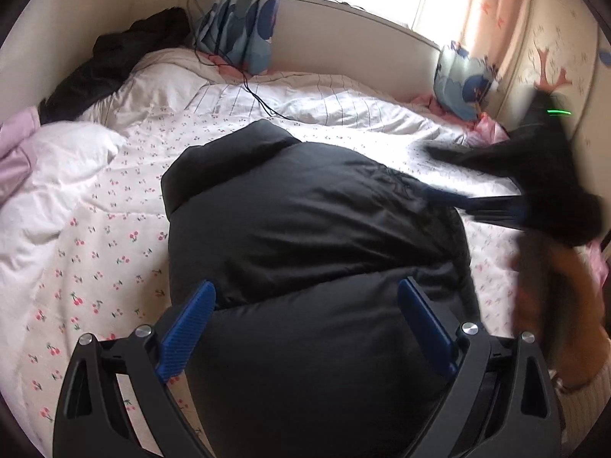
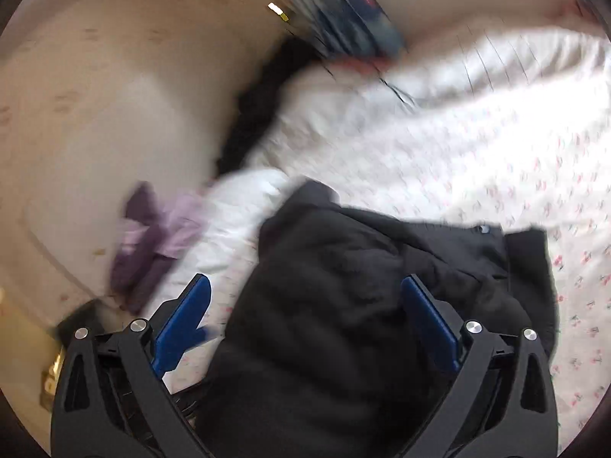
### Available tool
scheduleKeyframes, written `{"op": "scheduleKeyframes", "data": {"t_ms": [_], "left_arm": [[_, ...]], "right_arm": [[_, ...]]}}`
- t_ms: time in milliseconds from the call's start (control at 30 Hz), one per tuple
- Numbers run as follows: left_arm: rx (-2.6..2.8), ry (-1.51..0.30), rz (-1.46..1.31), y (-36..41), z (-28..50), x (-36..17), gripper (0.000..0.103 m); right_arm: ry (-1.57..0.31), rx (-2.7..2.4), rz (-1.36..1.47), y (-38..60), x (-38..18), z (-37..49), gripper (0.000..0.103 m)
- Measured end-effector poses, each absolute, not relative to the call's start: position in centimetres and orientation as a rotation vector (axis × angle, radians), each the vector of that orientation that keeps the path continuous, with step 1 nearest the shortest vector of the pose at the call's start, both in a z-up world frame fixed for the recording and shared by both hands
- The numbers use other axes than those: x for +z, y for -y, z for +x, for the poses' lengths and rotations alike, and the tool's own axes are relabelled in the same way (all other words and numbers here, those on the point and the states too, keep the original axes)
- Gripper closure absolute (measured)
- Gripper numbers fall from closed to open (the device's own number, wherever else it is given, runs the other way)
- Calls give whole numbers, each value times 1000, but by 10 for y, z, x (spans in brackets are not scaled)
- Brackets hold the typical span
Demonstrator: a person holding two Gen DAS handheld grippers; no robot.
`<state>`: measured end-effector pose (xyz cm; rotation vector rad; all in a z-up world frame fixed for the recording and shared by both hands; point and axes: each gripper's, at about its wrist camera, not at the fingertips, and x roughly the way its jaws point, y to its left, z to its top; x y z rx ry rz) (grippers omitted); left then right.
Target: Fold large clothes
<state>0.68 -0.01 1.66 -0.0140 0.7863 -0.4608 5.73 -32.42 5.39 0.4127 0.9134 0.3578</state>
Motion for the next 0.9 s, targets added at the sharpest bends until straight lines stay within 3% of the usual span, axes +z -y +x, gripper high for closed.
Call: {"op": "scheduleKeyframes", "data": {"t_ms": [100,233,433,567,667,900], "left_arm": [[-475,-785,17,6,2,14,11],[-471,-783,60,11,-2,13,11],[-468,-766,106,18,-10,15,11],[-466,-760,117,19,-10,15,11],[-465,-761,125,20,-12,15,11],[-451,-749,154,22,-13,14,11]], "right_arm": [[-987,310,509,347,-5,73,7],[-1006,329,470,352,4,49,7],[-868,363,374,362,52,-49,7],[-972,304,225,355,29,-81,7],[-1023,326,274,355,3,-75,7],[-929,309,315,373,24,-92,7]]}}
